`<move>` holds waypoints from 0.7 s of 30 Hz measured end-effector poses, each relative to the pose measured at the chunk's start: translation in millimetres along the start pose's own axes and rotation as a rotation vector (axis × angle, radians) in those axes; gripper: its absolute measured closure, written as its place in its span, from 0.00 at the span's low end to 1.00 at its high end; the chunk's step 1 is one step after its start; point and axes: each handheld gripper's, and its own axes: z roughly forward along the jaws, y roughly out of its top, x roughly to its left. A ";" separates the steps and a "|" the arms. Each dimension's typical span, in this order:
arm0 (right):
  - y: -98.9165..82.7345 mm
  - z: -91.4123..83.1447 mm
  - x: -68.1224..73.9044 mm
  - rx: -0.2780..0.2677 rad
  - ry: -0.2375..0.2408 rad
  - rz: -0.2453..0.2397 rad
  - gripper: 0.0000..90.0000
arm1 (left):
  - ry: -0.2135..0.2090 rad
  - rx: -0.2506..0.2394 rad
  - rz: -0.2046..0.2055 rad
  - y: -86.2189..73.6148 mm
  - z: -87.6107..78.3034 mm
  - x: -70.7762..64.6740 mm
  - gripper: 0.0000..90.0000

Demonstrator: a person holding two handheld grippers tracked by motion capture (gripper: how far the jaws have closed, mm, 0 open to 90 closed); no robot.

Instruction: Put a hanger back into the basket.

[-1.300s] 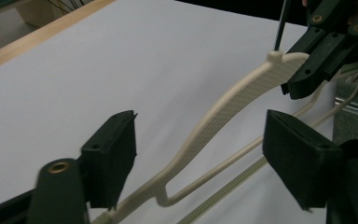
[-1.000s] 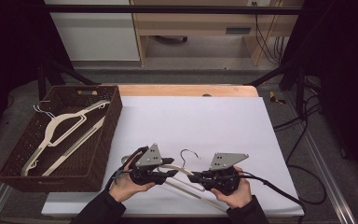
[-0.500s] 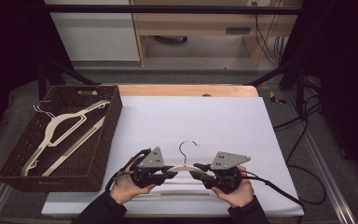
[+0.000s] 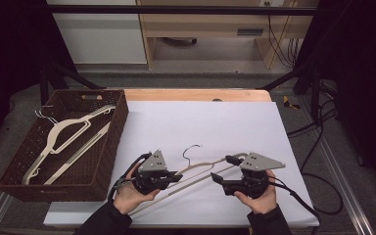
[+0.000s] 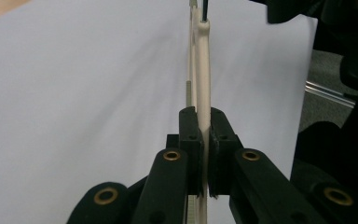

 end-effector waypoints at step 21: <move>-9.5 -36.8 -38.2 -0.091 -0.209 0.119 0.02 | 0.146 -0.156 -0.044 26.4 -75.2 23.0 0.96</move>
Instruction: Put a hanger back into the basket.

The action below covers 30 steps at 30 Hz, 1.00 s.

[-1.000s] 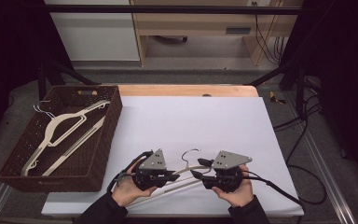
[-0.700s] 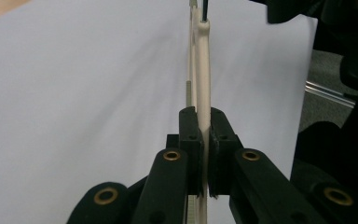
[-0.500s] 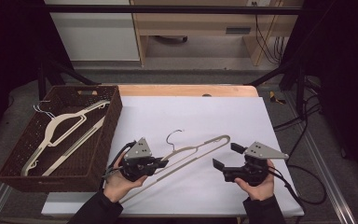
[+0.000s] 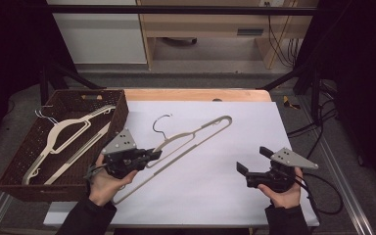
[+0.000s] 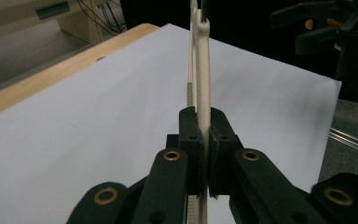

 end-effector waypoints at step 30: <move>-1.5 -1.6 -4.0 0.005 -0.036 -0.023 0.02 | 0.227 -0.014 -0.022 14.3 -125.2 127.1 0.96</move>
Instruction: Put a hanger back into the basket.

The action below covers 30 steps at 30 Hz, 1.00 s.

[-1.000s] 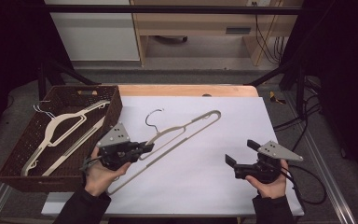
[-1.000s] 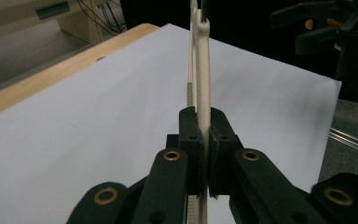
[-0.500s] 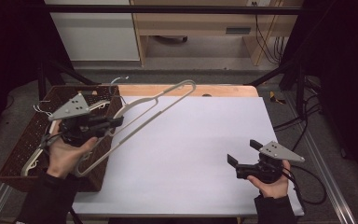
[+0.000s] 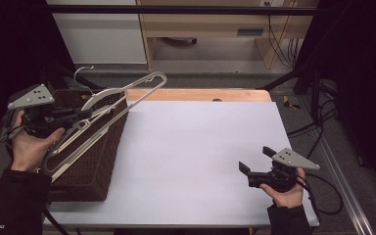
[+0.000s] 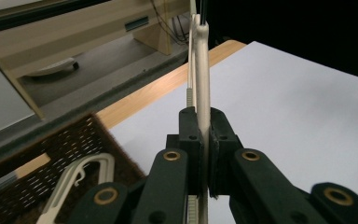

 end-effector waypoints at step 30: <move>-1.6 1.6 -0.6 0.006 -0.012 -0.007 0.02 | 0.137 0.123 -0.160 -91.1 -24.5 98.4 0.96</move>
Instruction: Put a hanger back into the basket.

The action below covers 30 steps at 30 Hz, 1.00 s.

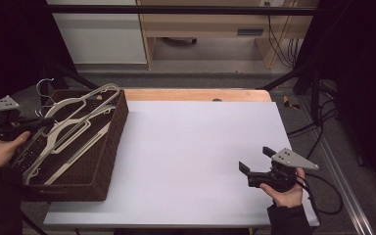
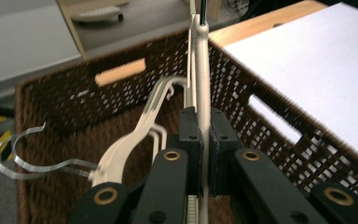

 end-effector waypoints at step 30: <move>-0.5 0.2 0.6 0.002 0.000 0.006 0.03 | 0.126 0.188 -0.213 -50.1 42.6 -3.5 0.87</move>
